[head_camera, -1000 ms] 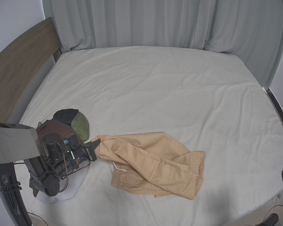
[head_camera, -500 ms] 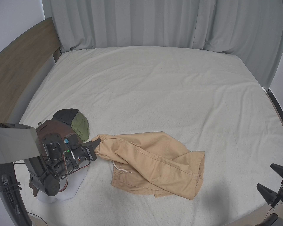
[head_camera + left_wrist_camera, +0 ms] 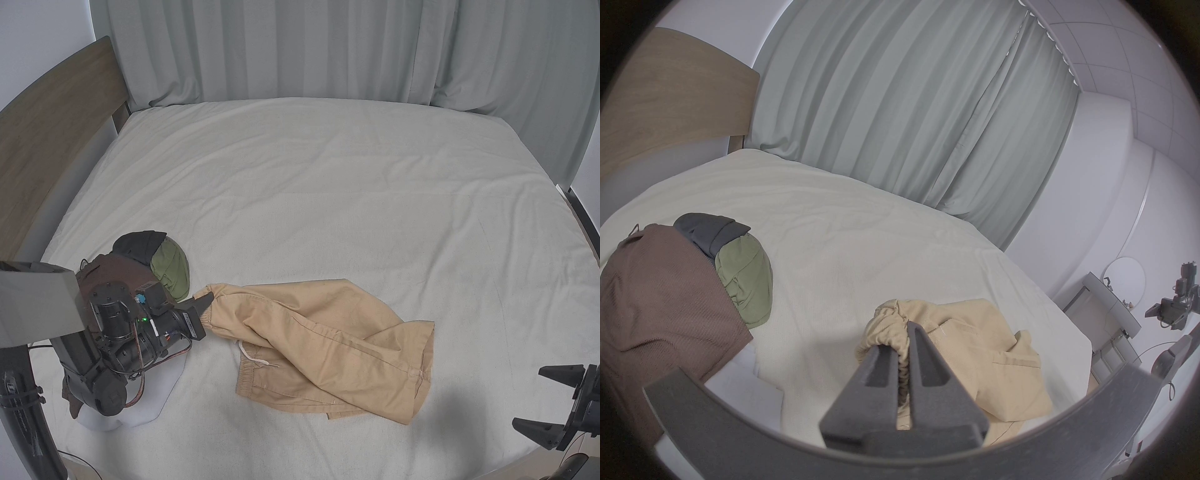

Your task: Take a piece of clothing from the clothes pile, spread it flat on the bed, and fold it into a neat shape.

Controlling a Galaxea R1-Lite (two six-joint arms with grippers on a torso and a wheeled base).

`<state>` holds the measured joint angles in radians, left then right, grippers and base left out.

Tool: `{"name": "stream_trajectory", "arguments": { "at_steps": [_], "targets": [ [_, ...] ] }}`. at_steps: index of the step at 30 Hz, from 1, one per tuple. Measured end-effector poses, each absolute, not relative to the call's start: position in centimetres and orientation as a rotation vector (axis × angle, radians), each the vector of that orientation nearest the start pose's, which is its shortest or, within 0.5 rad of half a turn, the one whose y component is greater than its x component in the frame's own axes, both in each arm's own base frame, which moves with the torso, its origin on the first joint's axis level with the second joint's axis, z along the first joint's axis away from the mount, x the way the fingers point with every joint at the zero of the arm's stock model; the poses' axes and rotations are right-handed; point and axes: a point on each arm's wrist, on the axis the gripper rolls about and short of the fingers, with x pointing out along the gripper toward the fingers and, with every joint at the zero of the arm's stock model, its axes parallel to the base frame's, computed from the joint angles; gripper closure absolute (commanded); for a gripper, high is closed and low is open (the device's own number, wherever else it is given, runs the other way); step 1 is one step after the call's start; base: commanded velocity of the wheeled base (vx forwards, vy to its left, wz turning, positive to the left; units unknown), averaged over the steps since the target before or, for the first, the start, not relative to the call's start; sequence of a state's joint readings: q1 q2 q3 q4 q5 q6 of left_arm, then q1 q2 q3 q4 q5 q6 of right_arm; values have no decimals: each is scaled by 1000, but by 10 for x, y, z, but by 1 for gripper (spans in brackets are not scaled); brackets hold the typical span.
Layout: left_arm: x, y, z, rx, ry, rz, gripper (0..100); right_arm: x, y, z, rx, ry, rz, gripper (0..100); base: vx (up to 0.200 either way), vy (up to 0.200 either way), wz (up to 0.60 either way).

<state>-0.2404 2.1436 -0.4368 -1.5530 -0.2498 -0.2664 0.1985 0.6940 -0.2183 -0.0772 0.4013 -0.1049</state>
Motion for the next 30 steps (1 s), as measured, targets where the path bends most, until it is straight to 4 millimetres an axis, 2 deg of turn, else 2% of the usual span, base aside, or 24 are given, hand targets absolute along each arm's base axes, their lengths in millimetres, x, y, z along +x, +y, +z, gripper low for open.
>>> {"name": "stream_trajectory", "arguments": {
  "at_steps": [5,17,30],
  "targets": [
    [304,-81,53,-261,219,-467,100,63,24,144,-36,421,693,0,0,0,0],
    [302,-81,59,-261,203,-472,100,89,30,148,26,460,737,0,0,0,0],
    [301,-81,59,-261,204,-472,100,118,40,142,210,550,736,0,0,0,0]
  ]
}}
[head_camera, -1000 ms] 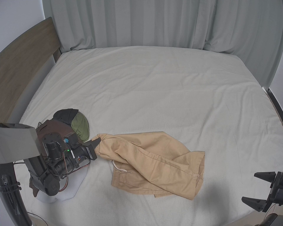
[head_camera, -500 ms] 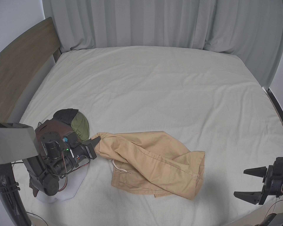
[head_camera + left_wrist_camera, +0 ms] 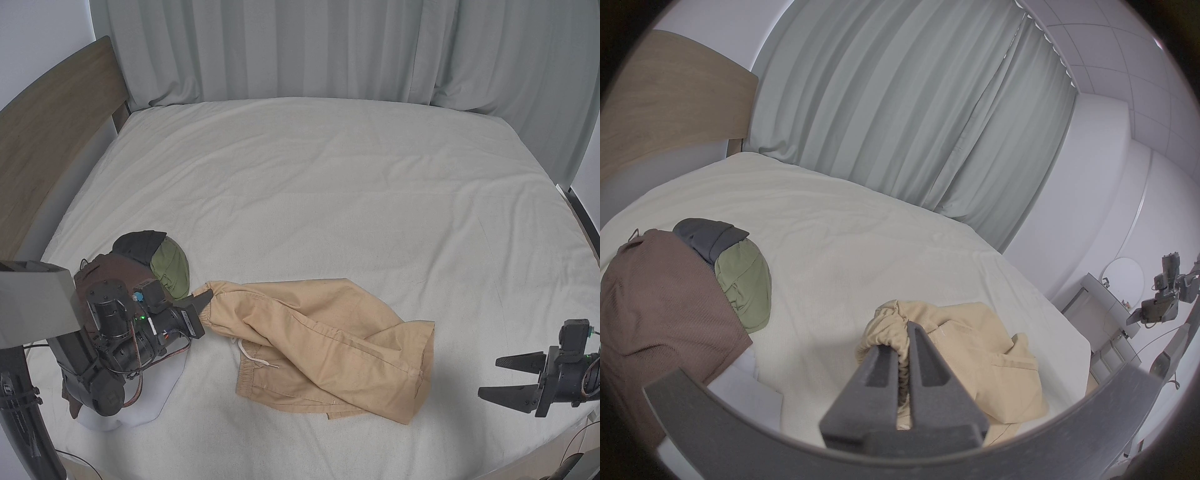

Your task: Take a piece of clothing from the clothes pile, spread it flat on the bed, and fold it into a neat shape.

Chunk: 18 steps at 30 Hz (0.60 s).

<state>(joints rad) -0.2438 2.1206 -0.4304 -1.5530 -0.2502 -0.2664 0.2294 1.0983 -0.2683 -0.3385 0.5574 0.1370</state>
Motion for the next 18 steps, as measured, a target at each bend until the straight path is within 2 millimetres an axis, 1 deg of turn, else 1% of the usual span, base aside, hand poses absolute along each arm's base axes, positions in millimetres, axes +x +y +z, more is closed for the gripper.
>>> {"name": "stream_trajectory", "arguments": {
  "at_steps": [4,10,18],
  "targets": [
    [301,-81,59,-261,207,-472,100,125,43,139,262,585,733,0,0,0,0],
    [301,-82,58,-262,209,-475,100,141,49,133,316,627,720,0,0,0,0],
    [300,-82,57,-261,214,-476,100,161,53,113,337,685,699,0,0,0,0]
  ]
}}
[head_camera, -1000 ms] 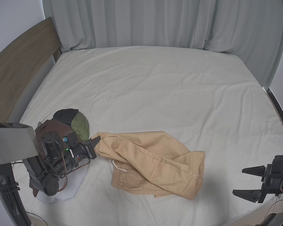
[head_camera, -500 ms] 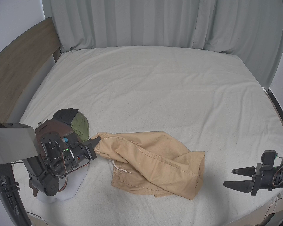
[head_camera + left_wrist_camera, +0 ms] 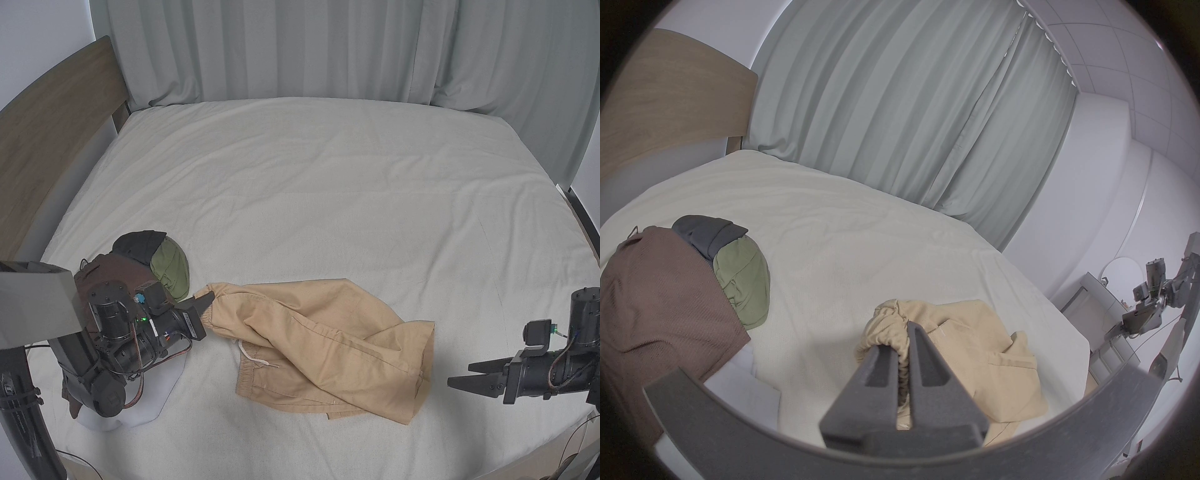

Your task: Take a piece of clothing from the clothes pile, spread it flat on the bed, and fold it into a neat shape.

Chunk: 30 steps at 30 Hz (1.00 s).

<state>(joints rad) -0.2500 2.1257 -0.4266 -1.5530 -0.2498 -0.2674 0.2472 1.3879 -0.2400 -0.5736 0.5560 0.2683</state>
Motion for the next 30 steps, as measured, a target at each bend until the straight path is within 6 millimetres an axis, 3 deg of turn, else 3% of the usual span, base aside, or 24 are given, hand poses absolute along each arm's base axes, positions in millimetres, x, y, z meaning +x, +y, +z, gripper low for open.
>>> {"name": "stream_trajectory", "arguments": {
  "at_steps": [30],
  "targets": [
    [300,-81,54,-261,227,-471,100,220,65,38,452,712,614,0,0,0,0]
  ]
}}
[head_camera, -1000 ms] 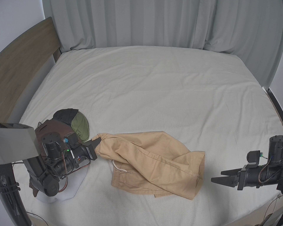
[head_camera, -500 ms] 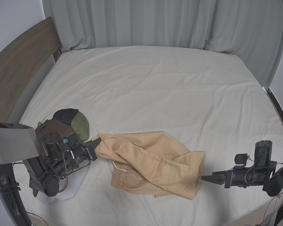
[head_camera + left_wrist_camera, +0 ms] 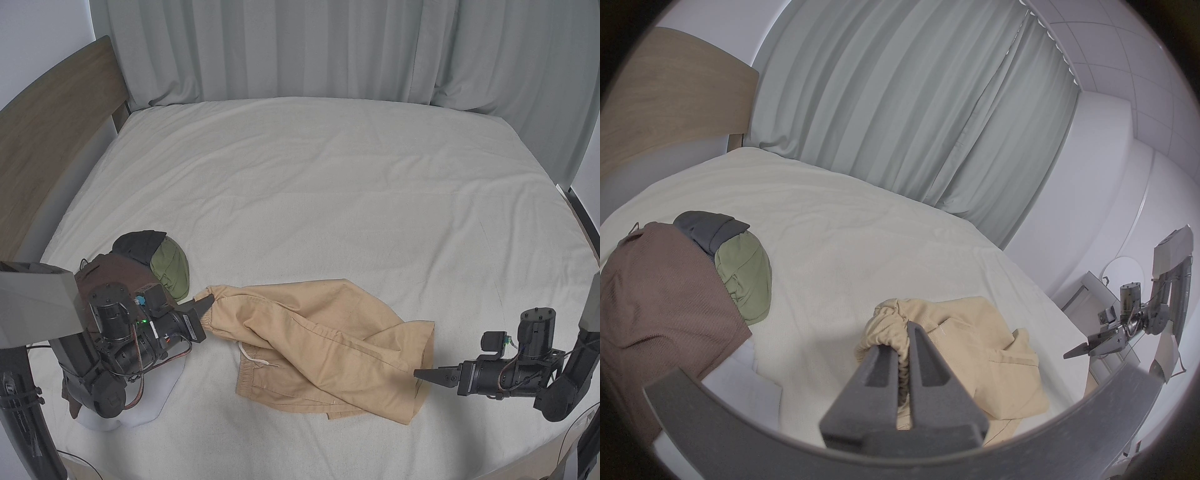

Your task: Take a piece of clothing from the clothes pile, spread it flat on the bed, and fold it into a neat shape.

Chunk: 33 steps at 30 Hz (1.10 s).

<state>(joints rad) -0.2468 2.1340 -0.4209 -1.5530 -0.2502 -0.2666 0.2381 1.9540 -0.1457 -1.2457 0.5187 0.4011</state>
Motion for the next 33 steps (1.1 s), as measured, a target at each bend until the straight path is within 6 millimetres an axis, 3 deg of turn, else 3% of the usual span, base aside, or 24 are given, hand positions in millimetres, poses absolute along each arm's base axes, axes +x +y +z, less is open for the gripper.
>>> {"name": "stream_trajectory", "arguments": {
  "at_steps": [9,16,33],
  "targets": [
    [300,-81,52,-261,233,-471,100,231,68,16,473,661,576,0,0,0,0],
    [300,-81,52,-261,234,-469,100,234,69,-5,499,724,542,0,0,0,0],
    [300,-80,52,-261,234,-467,100,256,77,-29,569,764,508,0,0,0,0]
  ]
}}
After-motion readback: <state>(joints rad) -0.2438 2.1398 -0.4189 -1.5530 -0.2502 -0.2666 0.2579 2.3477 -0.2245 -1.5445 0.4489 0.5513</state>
